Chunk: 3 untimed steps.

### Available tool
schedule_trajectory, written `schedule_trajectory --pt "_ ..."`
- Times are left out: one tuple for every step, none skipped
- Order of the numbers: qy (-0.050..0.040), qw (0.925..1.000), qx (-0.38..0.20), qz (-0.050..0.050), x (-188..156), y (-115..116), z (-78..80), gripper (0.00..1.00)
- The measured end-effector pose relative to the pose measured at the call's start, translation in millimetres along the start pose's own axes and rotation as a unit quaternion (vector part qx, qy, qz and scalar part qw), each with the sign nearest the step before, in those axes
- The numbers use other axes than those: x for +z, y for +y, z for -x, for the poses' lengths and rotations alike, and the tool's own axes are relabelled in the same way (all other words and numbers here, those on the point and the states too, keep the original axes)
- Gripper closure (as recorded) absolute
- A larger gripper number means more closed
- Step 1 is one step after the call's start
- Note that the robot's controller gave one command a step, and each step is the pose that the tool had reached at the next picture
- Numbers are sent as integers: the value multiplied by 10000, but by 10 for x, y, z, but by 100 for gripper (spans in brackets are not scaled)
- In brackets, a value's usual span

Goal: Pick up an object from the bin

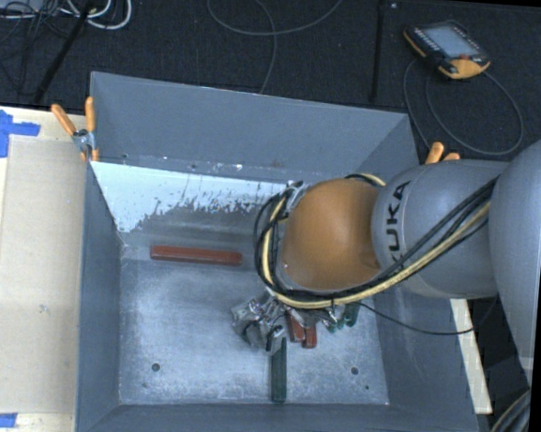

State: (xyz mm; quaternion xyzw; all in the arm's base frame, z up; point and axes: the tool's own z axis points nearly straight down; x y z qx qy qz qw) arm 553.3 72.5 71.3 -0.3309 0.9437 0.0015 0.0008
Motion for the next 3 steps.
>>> schedule_trajectory --pt "22 10000 1 12 -52 10 -14 100" --pt "53 10000 5 25 -262 20 -31 100" --pt "31 10000 5 8 -497 11 -17 100"
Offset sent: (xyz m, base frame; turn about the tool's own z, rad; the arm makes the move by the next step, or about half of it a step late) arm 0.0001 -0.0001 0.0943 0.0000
